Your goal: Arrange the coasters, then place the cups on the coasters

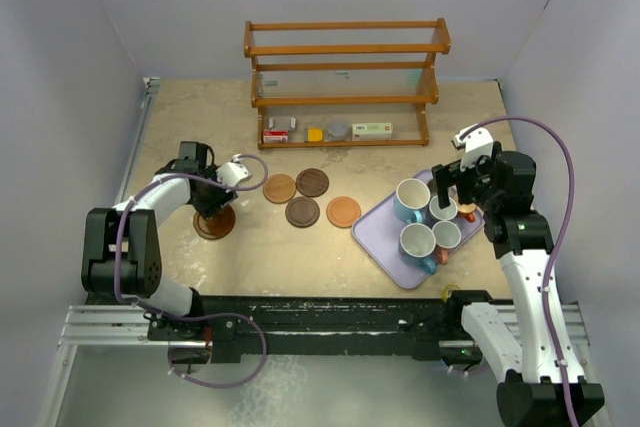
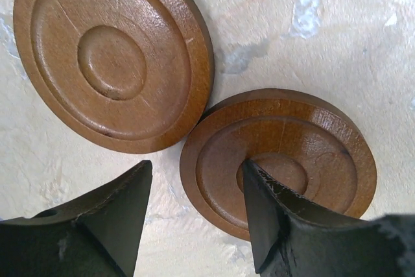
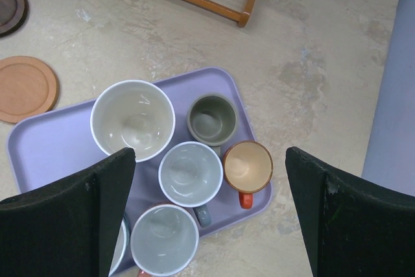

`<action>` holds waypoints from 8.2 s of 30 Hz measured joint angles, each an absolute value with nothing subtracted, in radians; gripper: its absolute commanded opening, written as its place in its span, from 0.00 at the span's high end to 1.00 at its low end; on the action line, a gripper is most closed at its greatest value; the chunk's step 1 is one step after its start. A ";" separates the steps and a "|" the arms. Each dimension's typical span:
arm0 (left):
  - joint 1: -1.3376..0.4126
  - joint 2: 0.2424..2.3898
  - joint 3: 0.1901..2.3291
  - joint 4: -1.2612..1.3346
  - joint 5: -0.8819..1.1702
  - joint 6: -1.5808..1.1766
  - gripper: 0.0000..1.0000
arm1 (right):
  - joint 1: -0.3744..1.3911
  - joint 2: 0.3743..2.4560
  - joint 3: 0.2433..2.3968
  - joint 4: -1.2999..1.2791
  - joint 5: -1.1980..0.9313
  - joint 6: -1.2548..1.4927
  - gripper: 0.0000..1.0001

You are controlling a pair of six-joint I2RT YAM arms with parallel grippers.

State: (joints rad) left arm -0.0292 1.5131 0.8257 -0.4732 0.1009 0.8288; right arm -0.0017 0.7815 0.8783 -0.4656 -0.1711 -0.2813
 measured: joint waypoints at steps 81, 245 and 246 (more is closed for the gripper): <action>-0.244 1.902 1.264 -0.422 0.102 0.509 0.58 | -0.002 0.772 0.878 -0.466 -0.149 -0.289 0.00; -0.374 1.554 0.865 -0.522 0.037 0.646 0.66 | -0.002 0.768 0.878 -0.475 -0.176 -0.298 0.00; -0.373 1.554 0.865 -0.525 0.032 0.648 0.66 | -0.002 0.766 0.878 -0.476 -0.176 -0.298 0.00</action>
State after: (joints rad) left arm -0.3733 1.5536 0.8654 -0.5251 0.0319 0.6479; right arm -0.0017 0.7658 0.8783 -0.4755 -0.1761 -0.2977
